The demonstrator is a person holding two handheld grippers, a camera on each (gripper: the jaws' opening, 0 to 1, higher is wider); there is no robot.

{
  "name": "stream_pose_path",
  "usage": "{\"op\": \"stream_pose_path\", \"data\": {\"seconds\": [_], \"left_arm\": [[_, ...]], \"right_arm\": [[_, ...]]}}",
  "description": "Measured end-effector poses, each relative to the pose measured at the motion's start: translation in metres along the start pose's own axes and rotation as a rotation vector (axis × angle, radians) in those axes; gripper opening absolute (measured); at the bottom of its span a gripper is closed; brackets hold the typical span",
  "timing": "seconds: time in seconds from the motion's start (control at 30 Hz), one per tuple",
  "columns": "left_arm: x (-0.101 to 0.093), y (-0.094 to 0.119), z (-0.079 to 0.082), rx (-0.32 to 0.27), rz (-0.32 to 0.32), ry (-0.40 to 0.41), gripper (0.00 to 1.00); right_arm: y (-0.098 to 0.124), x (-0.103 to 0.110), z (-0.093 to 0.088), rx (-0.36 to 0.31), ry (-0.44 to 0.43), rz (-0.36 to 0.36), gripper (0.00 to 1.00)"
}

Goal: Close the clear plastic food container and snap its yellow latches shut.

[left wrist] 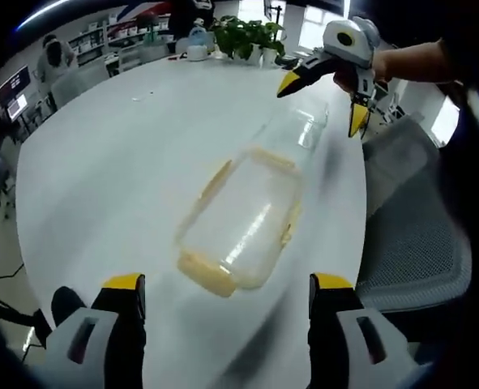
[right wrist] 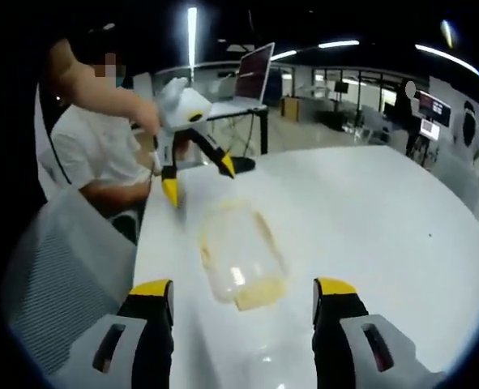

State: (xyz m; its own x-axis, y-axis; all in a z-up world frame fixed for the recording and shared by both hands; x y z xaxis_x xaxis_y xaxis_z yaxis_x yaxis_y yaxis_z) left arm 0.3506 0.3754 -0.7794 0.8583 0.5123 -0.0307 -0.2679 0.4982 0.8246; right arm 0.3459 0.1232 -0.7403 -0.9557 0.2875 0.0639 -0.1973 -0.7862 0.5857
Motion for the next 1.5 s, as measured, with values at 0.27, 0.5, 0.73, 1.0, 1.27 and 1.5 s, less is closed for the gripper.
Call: {"op": "stream_pose_path", "data": {"seconds": [0.27, 0.5, 0.73, 1.0, 1.27, 1.5], "left_arm": [[0.002, -0.003, -0.003, 0.034, -0.026, -0.032, 0.80], [0.004, -0.007, -0.003, 0.066, -0.041, -0.072, 0.80], [0.006, -0.010, -0.002, 0.098, -0.058, -0.120, 0.79], [0.011, -0.017, -0.004, 0.135, -0.073, -0.171, 0.77], [0.011, -0.020, -0.005, 0.161, -0.085, -0.220, 0.76], [0.012, -0.022, -0.006, 0.180, -0.093, -0.245, 0.75]], "right_arm": [[-0.005, -0.004, -0.003, 0.033, 0.034, 0.016, 0.72], [-0.012, -0.010, -0.006, 0.076, 0.072, 0.050, 0.72], [-0.016, -0.010, -0.012, 0.109, 0.084, 0.069, 0.70], [-0.020, -0.011, -0.014, 0.125, 0.091, 0.081, 0.69], [-0.029, -0.010, -0.018, 0.153, 0.104, 0.104, 0.68], [-0.040, -0.009, -0.019, 0.169, 0.137, 0.127, 0.67]]}}
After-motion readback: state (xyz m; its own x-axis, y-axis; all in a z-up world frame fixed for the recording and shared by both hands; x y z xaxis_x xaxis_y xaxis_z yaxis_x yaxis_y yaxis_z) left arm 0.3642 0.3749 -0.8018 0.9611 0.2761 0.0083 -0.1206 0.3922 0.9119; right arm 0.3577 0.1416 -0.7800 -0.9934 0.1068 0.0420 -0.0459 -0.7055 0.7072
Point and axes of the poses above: the point that each gripper's makers call its tool centre point, and the gripper's own axes: y roughly backward along the fingers, x roughly to its left, z roughly out of its top, the point moved 5 cm from there along y, roughly backward along the fingers, and after that the axes turned 2 degrees about z, right-handed, at the moved point
